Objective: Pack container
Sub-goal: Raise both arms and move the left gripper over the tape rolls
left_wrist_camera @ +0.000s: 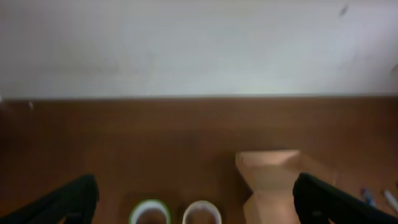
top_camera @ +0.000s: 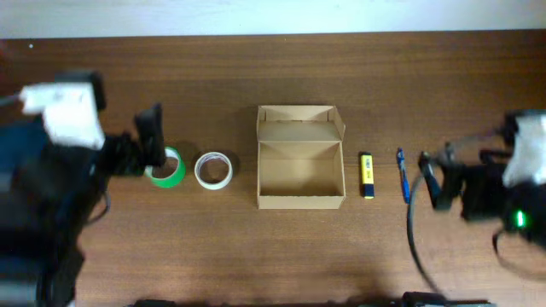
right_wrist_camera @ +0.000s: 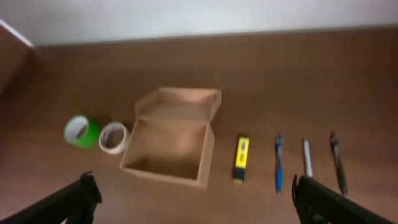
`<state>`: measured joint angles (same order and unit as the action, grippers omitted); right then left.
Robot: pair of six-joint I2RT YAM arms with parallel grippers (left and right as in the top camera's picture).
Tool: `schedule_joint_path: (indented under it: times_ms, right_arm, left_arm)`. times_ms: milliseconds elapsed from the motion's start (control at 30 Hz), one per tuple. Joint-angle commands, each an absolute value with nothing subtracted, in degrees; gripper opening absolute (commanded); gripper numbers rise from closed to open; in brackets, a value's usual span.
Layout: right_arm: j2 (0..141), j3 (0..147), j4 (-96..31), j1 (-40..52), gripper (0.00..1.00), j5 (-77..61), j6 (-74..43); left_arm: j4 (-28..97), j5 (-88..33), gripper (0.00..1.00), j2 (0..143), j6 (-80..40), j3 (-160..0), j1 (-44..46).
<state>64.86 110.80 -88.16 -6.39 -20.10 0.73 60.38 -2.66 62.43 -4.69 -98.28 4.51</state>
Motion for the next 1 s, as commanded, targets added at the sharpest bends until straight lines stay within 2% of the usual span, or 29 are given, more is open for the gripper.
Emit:
schedule_joint_path:
  times_ms: [0,133,400,800,967]
  right_arm:
    - [76.7,118.5,-94.0,-6.4,0.99,-21.3,5.8]
    - [87.1,121.4,-97.3,-6.4,0.99,-20.7,8.8]
    - [102.5,121.4,-97.3,-6.5,0.99,-10.6,8.8]
    - [111.9,120.7,-97.3,-2.5,0.99,-11.6,12.2]
    - [113.9,115.9,-97.1,-2.3,0.99,-12.8,12.0]
  left_arm:
    - [65.2,-3.7,1.00,68.3,-1.0,-102.7,4.3]
    - [69.0,-3.7,1.00,70.6,-0.3,-102.9,4.3]
    - [71.5,-2.7,1.00,70.7,1.6,-102.9,4.3]
    - [73.4,-1.5,1.00,70.7,1.6,-102.9,4.3]
    - [74.5,-1.5,1.00,70.8,1.6,-102.9,4.3]
